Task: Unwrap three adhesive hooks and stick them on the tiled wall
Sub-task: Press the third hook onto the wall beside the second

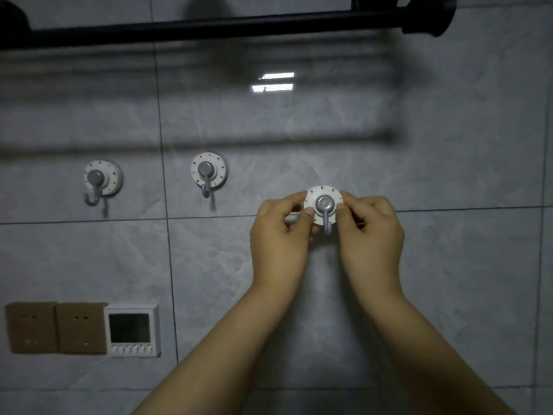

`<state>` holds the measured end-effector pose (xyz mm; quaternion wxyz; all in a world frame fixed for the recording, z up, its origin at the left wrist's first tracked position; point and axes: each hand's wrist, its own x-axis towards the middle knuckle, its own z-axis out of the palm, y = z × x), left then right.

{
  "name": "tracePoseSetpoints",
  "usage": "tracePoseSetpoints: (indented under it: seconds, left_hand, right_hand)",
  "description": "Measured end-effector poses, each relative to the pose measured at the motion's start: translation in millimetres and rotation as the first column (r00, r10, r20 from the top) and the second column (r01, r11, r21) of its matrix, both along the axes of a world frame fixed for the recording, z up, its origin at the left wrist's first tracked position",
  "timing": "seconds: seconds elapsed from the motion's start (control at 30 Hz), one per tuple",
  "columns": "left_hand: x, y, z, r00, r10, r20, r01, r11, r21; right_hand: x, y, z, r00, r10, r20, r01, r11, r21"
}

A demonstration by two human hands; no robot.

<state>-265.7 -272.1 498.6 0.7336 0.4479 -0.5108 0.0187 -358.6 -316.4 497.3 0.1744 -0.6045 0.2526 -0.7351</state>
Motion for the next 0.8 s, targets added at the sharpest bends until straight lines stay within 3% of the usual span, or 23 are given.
tracePoseSetpoints:
  seconds: [0.2, 0.5, 0.8]
  left_hand:
    - [10.8, -9.2, 31.8, 0.991, 0.113, 0.074, -0.108, 0.992, -0.067]
    - [11.2, -28.1, 52.9, 0.975, 0.224, -0.004, -0.224, 0.974, -0.032]
    - [9.6, -43.7, 54.9, 0.987, 0.079, -0.140, -0.088, 0.994, -0.061]
  right_hand:
    - [4.7, -10.1, 32.5, 0.997, -0.050, -0.058, 0.045, 0.997, -0.070]
    - [14.1, -20.3, 49.4, 0.997, -0.070, 0.014, 0.071, 0.993, -0.099]
    - [9.6, -34.8, 54.7, 0.998, -0.069, 0.000, 0.069, 0.996, -0.059]
